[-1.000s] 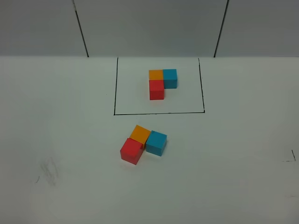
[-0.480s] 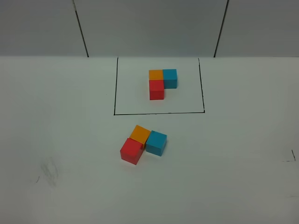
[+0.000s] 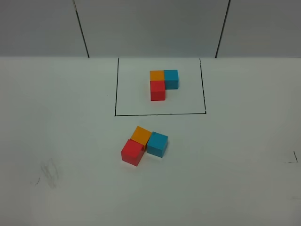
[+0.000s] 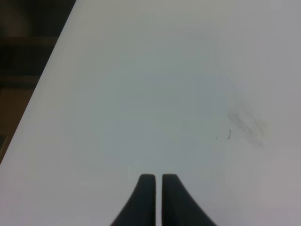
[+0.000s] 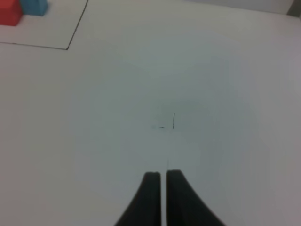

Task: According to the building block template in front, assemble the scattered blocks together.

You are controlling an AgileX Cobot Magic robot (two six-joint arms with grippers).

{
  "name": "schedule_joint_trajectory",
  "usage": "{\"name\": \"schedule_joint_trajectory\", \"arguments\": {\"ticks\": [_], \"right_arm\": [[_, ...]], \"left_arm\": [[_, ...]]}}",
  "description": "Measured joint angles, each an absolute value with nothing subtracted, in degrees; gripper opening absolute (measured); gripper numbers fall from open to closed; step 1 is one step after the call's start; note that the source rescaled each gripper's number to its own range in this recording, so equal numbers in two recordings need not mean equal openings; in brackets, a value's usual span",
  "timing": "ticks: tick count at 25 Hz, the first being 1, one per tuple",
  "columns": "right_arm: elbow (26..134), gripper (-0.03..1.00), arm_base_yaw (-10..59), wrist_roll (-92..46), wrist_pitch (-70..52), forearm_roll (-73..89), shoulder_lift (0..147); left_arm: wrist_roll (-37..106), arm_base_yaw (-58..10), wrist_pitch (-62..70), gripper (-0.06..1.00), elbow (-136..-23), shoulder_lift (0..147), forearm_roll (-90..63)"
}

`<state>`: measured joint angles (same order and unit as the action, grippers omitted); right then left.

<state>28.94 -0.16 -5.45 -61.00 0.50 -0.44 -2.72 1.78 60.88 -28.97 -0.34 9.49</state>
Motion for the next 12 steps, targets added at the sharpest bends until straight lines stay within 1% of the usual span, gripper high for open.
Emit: {"name": "schedule_joint_trajectory", "arguments": {"ticks": [12], "right_arm": [[28.9, 0.0, -0.2, -5.4, -61.0, 0.5, -0.4]], "left_arm": [[-2.7, 1.8, 60.9, 0.0, -29.0, -0.3, 9.5]]}}
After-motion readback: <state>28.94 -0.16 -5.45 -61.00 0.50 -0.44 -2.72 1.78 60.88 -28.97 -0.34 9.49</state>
